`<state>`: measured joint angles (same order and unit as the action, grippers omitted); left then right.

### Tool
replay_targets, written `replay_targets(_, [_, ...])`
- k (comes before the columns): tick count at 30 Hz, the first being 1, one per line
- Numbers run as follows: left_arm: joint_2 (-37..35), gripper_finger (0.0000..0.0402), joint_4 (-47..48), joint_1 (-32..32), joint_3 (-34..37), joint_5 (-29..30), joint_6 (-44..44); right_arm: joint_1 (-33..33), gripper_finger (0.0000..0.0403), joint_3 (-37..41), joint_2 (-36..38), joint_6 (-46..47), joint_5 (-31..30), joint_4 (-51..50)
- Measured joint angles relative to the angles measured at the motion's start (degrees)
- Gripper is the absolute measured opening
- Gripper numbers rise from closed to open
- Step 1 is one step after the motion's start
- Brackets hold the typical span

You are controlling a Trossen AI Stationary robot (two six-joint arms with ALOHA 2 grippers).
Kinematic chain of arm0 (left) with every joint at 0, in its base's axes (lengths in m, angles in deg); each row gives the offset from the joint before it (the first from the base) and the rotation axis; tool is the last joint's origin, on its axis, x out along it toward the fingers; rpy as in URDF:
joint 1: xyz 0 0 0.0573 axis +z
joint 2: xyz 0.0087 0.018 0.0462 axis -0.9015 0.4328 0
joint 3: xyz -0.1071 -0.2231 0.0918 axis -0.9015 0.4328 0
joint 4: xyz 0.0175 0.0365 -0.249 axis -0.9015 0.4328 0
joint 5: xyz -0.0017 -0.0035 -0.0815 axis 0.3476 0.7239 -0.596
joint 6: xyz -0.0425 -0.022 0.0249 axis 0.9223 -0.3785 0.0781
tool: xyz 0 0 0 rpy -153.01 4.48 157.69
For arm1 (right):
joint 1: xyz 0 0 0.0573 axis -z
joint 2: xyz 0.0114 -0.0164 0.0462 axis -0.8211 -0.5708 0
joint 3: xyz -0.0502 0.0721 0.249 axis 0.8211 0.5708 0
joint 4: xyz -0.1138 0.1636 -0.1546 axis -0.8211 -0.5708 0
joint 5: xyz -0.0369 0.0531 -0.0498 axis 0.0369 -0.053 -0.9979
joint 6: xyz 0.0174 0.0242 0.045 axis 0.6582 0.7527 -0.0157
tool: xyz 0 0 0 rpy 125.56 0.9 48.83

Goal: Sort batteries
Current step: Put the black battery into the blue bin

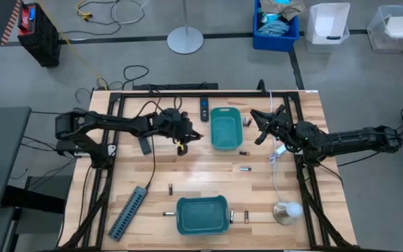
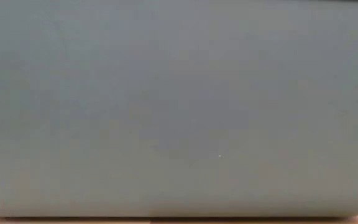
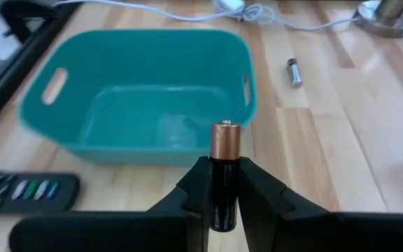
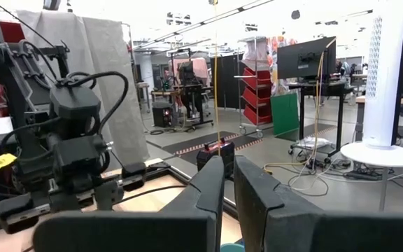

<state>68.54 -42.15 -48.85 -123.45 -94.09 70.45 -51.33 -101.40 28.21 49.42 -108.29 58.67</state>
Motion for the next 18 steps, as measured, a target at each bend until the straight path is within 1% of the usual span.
replay_targets(4, [3.22, 0.0045, 0.25, -0.42, -3.44, -3.87, -0.36, 0.00, 0.0051, 0.00, 0.00, -0.02, 0.00, -0.10])
replay_targets(8, [4.16, 0.0045, 0.15, -2.25, -4.84, -14.68, -2.14, 0.00, 0.0051, 0.00, 0.00, -0.02, 0.00, -0.15])
replay_targets(12, [3.81, 0.0045, 1.55, -6.11, -4.84, -21.41, -2.53, -0.01, 0.0051, 0.00, 0.00, -0.04, 0.00, -0.20])
replay_targets(14, [3.66, 0.0045, 2.19, -8.56, -4.84, -23.28, -2.18, 0.00, 0.0051, 0.00, 0.00, -0.04, 0.00, -0.30])
replay_targets(18, [3.77, 0.0045, 3.68, -14.74, -4.84, -23.54, -1.42, -0.01, 0.0051, 0.00, 0.00, -0.04, 0.00, -0.35])
